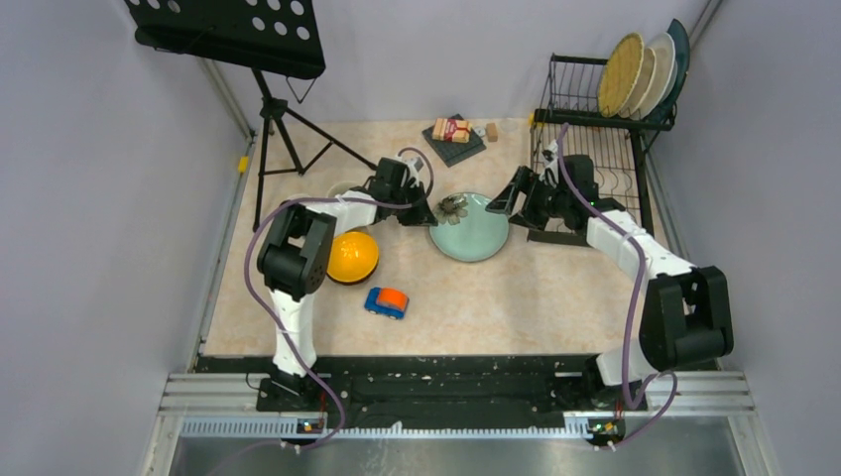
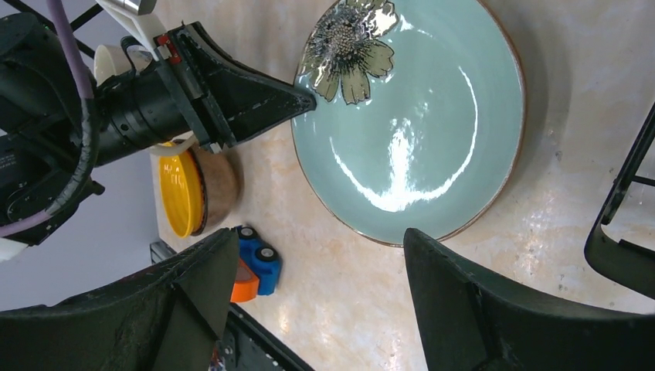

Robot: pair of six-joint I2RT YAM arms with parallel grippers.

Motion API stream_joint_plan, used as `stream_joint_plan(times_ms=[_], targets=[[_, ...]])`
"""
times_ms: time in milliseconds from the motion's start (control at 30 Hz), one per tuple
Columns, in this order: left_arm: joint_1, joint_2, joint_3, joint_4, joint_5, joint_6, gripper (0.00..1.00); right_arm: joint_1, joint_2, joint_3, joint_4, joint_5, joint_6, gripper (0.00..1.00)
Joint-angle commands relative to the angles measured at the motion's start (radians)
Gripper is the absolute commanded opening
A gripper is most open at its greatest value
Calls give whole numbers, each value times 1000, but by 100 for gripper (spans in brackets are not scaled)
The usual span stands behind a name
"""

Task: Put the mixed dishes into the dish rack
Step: Pick up the plate at the center of the board.

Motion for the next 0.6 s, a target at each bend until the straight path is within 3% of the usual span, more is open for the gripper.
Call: stream_joint_plan(times_ms=[0, 167, 300, 567], targets=[[8, 67, 11, -71, -28, 68, 10, 10, 1, -4, 16, -10, -3, 79], [8, 91, -5, -34, -12, 22, 14, 10, 17, -9, -3, -1, -9, 79], [8, 90, -19, -19, -9, 16, 28, 12, 23, -23, -11, 18, -14, 79], [8, 87, -43, 6, 3, -6, 32, 85, 78, 34, -135, 184, -103, 79]])
